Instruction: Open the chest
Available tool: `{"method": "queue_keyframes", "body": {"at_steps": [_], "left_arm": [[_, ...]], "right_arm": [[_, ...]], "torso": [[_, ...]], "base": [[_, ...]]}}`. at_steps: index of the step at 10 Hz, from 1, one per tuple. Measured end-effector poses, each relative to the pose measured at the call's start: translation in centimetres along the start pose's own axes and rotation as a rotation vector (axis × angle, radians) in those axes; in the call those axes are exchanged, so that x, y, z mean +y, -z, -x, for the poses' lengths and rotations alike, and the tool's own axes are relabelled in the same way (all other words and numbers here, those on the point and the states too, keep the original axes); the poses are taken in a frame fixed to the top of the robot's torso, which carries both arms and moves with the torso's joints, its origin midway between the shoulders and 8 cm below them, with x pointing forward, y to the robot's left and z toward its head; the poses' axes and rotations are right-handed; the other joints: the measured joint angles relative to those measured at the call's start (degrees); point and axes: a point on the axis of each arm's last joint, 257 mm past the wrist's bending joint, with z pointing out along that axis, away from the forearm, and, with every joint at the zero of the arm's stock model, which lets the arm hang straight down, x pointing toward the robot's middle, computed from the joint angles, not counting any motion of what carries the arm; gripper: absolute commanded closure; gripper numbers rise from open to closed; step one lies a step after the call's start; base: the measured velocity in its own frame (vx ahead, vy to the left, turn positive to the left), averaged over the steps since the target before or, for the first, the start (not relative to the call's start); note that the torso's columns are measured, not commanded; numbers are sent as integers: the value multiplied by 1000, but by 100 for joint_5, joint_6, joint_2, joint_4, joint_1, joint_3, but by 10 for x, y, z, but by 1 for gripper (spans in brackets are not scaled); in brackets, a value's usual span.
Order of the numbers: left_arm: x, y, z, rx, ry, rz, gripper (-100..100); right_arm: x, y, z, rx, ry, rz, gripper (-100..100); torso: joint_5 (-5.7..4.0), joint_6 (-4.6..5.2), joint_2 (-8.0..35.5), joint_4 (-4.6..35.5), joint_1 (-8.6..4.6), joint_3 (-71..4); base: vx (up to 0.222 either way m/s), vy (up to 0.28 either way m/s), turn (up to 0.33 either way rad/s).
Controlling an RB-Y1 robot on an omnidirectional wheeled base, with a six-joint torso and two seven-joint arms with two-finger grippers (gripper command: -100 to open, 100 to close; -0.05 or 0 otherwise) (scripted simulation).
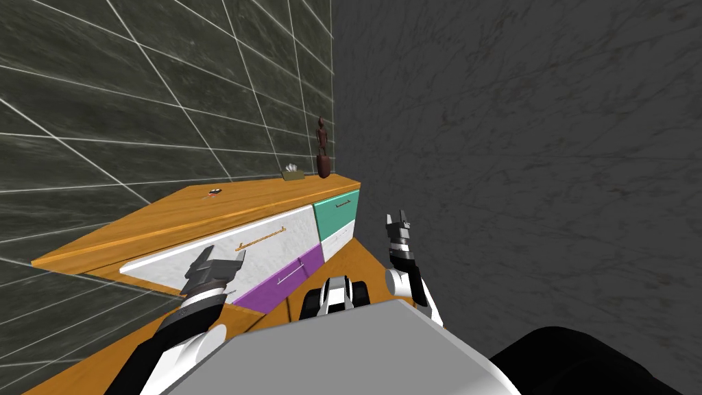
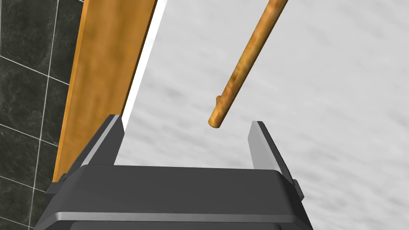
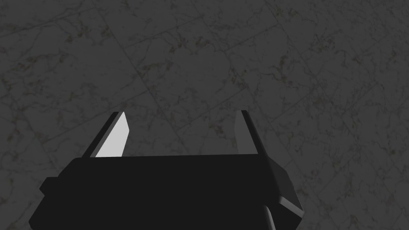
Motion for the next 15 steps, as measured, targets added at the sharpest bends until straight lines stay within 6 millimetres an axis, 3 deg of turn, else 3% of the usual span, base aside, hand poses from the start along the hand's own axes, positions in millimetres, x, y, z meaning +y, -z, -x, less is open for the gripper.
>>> {"method": "queue_keyframes", "body": {"at_steps": [5,7,8,14,15], "left_arm": [[25,19,23,-126,117,21,-100],[21,19,25,-129,117,19,-100],[21,19,25,-129,117,19,100],[14,24,22,-123,119,16,100],[14,24,22,-123,119,16,-100]], "right_arm": [[0,0,0,0,0,0,0],[0,0,0,0,0,0,0],[0,0,0,0,0,0,0],[0,0,0,0,0,0,0],[0,0,0,0,0,0,0]], "torso": [[6,1,2,1,20,2],[8,1,-22,-4,29,-11],[6,1,-11,-4,15,-8],[4,1,1,0,13,1],[9,1,-29,-6,33,-15]], "base": [[33,-65,36],[68,27,-8],[7,4,1],[-131,-93,9],[-15,-12,-1]]}}
